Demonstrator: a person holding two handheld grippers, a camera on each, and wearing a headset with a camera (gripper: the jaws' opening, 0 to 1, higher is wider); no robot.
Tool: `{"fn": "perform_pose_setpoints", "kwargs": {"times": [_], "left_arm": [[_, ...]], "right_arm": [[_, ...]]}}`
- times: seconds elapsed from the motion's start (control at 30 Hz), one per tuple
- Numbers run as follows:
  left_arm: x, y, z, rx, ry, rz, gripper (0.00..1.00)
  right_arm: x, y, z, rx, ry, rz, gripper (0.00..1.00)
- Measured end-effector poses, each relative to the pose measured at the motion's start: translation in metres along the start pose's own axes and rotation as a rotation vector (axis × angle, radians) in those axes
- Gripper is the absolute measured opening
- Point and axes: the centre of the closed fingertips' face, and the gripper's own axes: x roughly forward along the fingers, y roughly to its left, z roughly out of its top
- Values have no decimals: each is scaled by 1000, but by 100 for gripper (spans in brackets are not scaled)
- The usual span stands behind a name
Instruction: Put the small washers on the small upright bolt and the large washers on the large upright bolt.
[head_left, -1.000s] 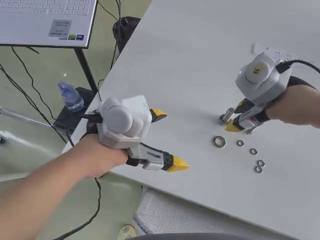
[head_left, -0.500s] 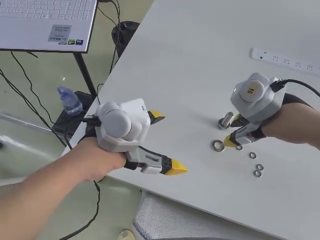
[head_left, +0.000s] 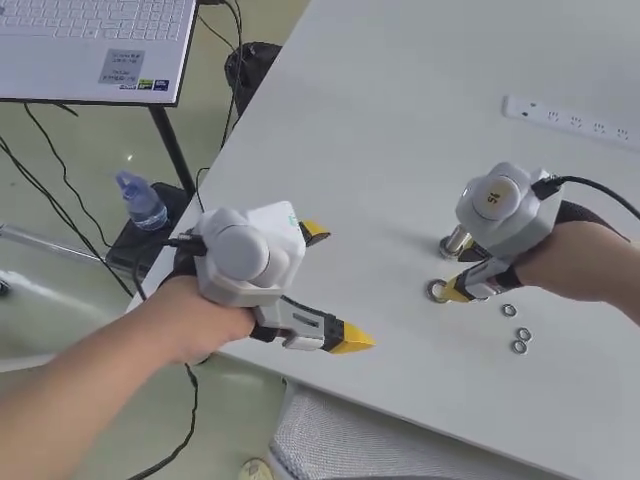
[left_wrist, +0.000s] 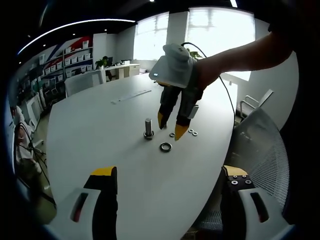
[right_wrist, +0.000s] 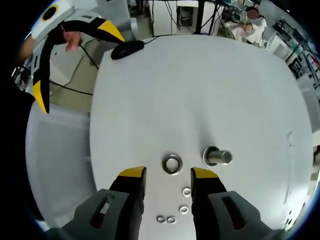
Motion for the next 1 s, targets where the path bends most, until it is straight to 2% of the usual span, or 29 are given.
{"fn": "perform_pose_setpoints", "kwargs": {"times": [0.1, 0.47, 0.73, 1.0], "left_arm": [[0, 1, -2, 15, 11, 3, 85], [1, 0, 0, 17, 3, -1, 85], [0, 2, -2, 11, 6, -7, 83], [-2, 4, -2, 9, 5, 1, 84]], "right_arm": [[4, 0, -2, 12, -2, -2, 36], [19, -4, -3, 53, -20, -21, 35], [34, -5, -11, 51, 5, -40, 35], [40, -7, -11, 49, 10, -48, 35]]}}
